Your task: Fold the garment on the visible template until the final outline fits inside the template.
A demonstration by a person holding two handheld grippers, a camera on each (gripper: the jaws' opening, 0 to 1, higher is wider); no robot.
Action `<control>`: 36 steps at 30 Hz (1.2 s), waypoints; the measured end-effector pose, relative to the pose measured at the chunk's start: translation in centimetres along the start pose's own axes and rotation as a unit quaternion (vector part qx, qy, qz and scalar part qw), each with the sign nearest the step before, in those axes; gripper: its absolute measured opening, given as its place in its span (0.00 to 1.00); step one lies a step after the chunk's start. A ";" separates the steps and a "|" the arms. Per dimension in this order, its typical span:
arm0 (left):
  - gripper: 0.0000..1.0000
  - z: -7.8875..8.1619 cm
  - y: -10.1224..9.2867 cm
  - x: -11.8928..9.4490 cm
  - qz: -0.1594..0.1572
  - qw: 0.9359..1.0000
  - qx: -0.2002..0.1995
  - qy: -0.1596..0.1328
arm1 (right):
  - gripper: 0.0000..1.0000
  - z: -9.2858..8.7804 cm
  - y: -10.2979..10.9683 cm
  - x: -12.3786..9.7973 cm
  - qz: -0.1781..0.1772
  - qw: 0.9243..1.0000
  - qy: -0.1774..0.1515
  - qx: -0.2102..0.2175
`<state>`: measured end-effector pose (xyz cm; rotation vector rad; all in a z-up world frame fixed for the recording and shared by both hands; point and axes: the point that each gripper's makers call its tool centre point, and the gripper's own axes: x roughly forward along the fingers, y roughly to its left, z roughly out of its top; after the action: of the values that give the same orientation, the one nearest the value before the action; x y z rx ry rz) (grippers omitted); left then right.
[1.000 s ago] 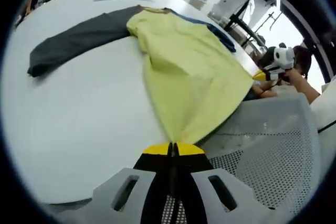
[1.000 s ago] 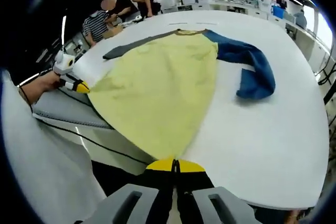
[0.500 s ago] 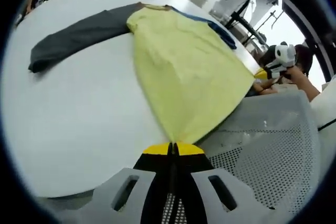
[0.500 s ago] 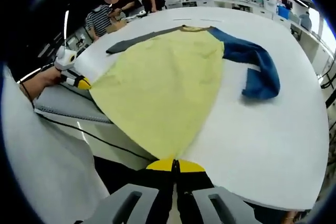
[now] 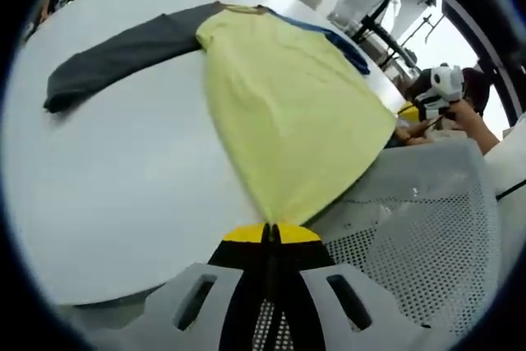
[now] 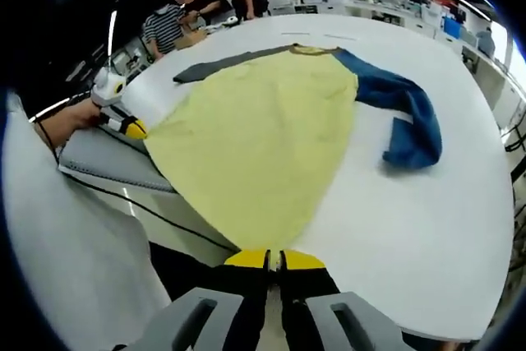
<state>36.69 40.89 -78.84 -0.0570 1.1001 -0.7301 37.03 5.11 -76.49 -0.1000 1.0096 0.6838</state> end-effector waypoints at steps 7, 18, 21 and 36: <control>0.05 1.1 0.3 -0.9 0.012 1.000 -0.010 -0.023 | 0.11 2.1 -1.7 -0.8 -0.014 0.999 -0.035 0.009; 0.10 4.2 1.8 -3.0 0.044 0.996 -0.011 -0.076 | 0.12 3.9 -6.2 -1.2 -0.055 0.995 -0.069 0.040; 0.10 5.2 1.6 -3.3 0.048 0.995 -0.006 -0.088 | 0.11 4.4 -7.4 -1.3 -0.070 0.993 -0.076 0.050; 0.11 10.1 -0.6 -3.8 0.039 0.985 0.035 -0.162 | 0.08 6.8 -13.6 -1.8 -0.131 0.979 -0.119 0.104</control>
<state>43.73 39.48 -70.83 -0.0689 0.7619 -0.6625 49.21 -3.89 -74.39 0.0322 0.8137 0.3377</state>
